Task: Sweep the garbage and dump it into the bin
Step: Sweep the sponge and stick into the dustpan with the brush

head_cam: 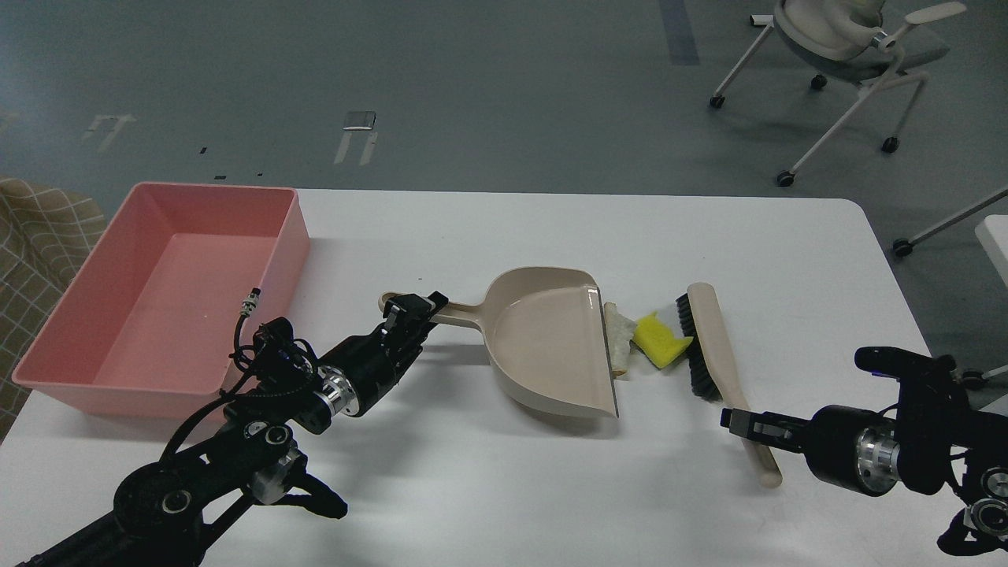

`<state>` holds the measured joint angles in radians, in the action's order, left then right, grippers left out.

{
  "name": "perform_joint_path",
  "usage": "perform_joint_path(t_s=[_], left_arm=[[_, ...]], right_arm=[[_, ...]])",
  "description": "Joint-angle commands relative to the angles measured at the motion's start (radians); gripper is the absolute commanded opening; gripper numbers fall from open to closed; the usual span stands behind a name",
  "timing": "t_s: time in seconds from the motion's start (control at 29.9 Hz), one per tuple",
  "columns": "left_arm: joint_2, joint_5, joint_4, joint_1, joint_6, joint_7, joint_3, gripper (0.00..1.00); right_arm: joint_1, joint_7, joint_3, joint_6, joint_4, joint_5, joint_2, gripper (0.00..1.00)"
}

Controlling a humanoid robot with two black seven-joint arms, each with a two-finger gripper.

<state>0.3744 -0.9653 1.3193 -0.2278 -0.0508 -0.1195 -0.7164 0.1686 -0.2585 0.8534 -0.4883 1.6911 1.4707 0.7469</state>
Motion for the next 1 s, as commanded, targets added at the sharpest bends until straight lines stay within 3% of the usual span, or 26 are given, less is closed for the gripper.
perform_joint_path(t_s=[0.0,0.6,0.97], left_arm=[[0.000,-0.003,-0.002,0.004,0.000,0.000,0.002,0.04],[-0.028,-0.020,0.000,0.021,-0.001,0.001,-0.003,0.04],[-0.029,-0.020,0.000,0.019,-0.001,0.001,-0.005,0.04]], right_arm=[[0.018,-0.011,-0.005,0.000,0.001,-0.001,-0.049,0.00],[0.184,-0.031,-0.129,0.000,-0.016,-0.023,-0.276,0.00],[0.215,-0.031,-0.024,0.000,0.038,-0.156,-0.241,0.00]])
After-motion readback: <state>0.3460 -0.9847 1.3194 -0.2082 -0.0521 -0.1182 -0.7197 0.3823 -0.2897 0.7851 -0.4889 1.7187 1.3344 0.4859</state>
